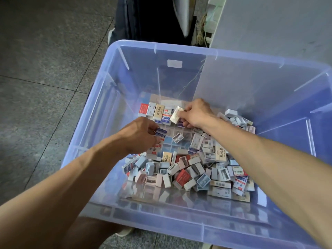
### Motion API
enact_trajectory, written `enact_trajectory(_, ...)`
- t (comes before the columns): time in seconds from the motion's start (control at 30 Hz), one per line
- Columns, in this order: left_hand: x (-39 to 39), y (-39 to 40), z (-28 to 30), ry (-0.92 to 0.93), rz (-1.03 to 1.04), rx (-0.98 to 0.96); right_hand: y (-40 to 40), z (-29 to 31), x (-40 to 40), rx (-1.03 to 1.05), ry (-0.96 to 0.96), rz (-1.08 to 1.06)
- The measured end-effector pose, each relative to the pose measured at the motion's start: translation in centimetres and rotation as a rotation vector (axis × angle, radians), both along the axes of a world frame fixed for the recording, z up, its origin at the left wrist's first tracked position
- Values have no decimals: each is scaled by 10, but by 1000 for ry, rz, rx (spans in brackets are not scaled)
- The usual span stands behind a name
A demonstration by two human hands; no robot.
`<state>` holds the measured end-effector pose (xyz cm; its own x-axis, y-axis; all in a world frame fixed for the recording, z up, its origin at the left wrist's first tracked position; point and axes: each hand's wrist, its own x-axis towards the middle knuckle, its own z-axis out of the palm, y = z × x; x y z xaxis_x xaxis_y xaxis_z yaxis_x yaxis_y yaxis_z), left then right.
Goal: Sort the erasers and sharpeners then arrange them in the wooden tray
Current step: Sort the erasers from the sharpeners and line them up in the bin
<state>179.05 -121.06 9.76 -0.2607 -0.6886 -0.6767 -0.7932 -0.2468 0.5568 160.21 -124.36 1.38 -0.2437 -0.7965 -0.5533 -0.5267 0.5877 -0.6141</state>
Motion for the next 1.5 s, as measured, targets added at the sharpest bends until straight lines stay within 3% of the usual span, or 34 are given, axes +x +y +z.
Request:
enact_trajectory(0.2, -2, -3, -3, 72, 77, -6, 1, -23, 13, -125, 301, 17)
enact_trajectory(0.27, -2, -3, -3, 96, 110, 8, 6, -14, 12, -156, 289, 33)
enact_trajectory(0.47, -3, -4, -4, 176, 159, 36, 49, 42, 12, -17, -422, 92)
enact_trajectory(0.6, -7, 0, -1, 212, 126, 61, 64, 54, 10, 22, -532, 96)
enact_trajectory(0.67, -7, 0, -1, 169, 118, 20, 61, 52, 5, 47, -453, 90)
enact_trajectory(0.77, -5, 0, -2, 87, 76, -27, 46, 38, -5, 47, -184, -8)
enact_trajectory(1.0, -6, -3, 3, 117, 128, -10, -1, -21, 3, -38, 197, -134)
enact_trajectory(1.07, -7, -3, 3, 125, 132, -12, -3, -25, 1, -59, 231, -118)
enact_trajectory(1.17, -8, -3, 3, 134, 149, -18, 10, -16, -9, -123, 274, 16)
enact_trajectory(1.27, -8, -3, 2, 138, 154, -27, 36, -3, -27, -225, 463, 274)
enact_trajectory(1.4, -10, -3, 3, 149, 144, -47, 56, 9, -38, -128, 673, 662)
enact_trajectory(1.5, -8, -3, 4, 152, 146, -62, 55, 16, -37, -35, 688, 748)
